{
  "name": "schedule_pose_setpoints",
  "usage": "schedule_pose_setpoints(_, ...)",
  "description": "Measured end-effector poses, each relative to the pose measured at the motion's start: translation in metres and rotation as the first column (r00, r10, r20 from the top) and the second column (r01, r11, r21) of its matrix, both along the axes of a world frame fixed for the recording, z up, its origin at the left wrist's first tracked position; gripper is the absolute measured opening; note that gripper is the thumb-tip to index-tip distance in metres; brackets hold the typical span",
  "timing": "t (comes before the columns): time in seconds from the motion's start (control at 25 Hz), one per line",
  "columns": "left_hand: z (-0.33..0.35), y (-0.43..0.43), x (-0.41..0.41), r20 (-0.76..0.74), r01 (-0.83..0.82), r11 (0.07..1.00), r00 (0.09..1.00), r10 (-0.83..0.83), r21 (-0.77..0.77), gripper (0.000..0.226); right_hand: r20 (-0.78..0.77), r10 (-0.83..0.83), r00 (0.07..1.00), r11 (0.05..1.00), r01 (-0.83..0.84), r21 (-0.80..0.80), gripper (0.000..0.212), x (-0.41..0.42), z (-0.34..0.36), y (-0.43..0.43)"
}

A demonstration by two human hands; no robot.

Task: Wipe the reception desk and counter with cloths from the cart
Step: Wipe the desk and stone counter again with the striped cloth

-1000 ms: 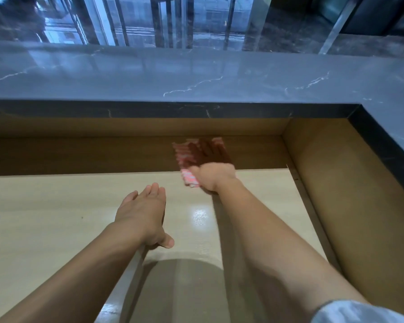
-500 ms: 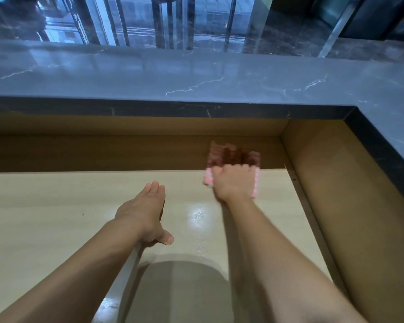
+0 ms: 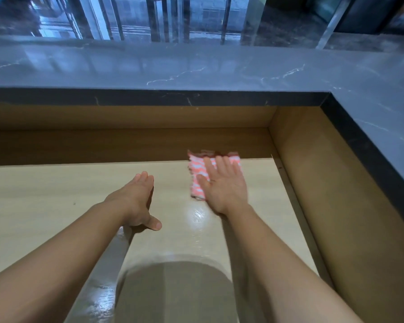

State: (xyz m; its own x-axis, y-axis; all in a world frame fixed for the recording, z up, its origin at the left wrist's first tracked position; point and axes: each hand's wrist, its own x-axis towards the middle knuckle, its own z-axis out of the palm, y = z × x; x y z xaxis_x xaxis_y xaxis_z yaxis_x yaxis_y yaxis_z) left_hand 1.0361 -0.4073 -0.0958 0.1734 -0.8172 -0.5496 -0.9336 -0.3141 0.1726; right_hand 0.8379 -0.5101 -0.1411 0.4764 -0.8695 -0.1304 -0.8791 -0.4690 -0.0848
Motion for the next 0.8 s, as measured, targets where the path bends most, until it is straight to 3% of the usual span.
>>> schedule_pose_setpoints(0.08,0.000,0.002,0.001,-0.003,-0.005,1.000,1.000,0.005,-0.006,0.128,-0.023,-0.106,0.994,0.993,0.104,-0.054,0.071,-0.045,0.000,-0.011)
schedule_pose_setpoints(0.2,0.001,0.010,0.001,0.035,-0.003,0.998,0.999,0.005,-0.057,0.123,-0.012,-0.220,0.975,0.975,0.220,-0.039,0.059,-0.094,0.007,-0.016)
schedule_pose_setpoints(0.36,0.009,0.029,-0.014,0.124,0.050,0.973,0.992,-0.022,-0.223,0.101,-0.048,-0.338,0.940,0.941,0.338,-0.011,0.063,-0.068,0.010,0.005)
schedule_pose_setpoints(0.6,0.007,0.075,-0.013,0.045,-0.011,0.957,0.999,0.025,-0.290,0.045,0.041,-0.008,0.999,0.998,0.005,0.069,0.060,0.057,0.002,0.099)
schedule_pose_setpoints(0.8,0.003,0.097,-0.009,-0.017,-0.038,0.955,0.999,0.034,-0.294,0.052,0.043,0.195,0.980,0.975,-0.199,0.101,0.059,0.065,0.007,0.123)
